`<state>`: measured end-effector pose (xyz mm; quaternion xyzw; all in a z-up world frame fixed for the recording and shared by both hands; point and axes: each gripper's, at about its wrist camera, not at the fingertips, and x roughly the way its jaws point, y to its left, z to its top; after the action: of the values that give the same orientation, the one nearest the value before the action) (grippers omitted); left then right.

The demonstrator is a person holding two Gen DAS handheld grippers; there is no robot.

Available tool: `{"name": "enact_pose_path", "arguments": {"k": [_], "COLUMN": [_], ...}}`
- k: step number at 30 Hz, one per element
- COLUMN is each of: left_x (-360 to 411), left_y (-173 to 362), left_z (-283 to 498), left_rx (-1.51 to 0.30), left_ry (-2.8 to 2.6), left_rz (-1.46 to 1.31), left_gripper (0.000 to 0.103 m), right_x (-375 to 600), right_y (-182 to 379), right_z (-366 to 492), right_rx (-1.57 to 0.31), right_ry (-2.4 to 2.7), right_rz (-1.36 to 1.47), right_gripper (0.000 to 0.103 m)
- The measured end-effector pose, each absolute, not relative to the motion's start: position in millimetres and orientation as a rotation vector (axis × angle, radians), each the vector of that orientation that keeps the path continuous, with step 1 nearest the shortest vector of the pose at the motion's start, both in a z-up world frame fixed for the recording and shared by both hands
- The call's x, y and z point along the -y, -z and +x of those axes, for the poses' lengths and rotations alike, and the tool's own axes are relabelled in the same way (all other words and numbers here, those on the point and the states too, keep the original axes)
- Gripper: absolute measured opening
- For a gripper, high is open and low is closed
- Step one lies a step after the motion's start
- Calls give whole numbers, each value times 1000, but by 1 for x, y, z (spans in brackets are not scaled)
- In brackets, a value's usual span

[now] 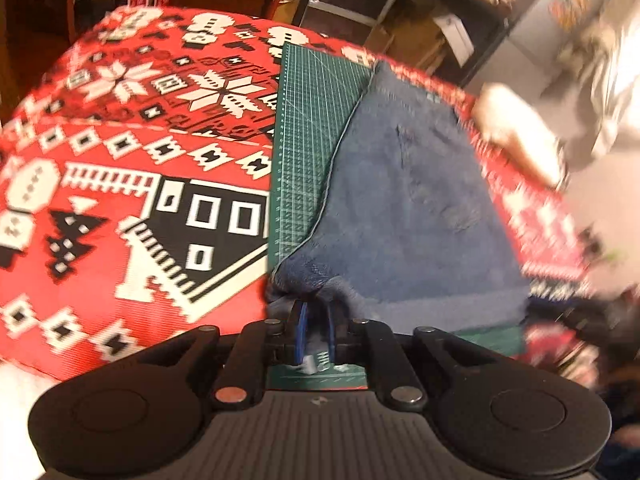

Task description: Fold clothes

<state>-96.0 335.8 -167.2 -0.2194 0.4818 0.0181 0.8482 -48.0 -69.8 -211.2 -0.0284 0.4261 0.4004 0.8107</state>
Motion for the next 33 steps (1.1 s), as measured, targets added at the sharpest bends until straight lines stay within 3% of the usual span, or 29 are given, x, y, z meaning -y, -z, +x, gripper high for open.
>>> {"name": "enact_pose_path", "arguments": {"k": [3,14,15,16,17,33], "left_x": [-342,-328,-328,-329,-329,-358], "left_y": [175,192,191,190,189,165], "left_z": [-91,-83,-84,-85,-86,-113], "left_rx": [-1039,-1143,-1138,-1133,-1128,-1043], "left_ry": [-84,-133,-138,-142,-147,-237], "left_rz": [-523,-438,-428,-419,-409,-456], "left_gripper": [22,26,24,8,6,0], "right_x": [71,71,71,71,71,69], "right_y": [212,212,212,212,212,212], "right_z": [-47,-47,-47,-47,-47,-48], "right_rx": [-912,-912,-912,-912,-912,-913], "right_ry": [-856,-857,-858,-858,-858,-858], "right_rz": [-51,-45,-46,-47,-48,-59], "right_gripper": [14,16,16,16,16,16]}}
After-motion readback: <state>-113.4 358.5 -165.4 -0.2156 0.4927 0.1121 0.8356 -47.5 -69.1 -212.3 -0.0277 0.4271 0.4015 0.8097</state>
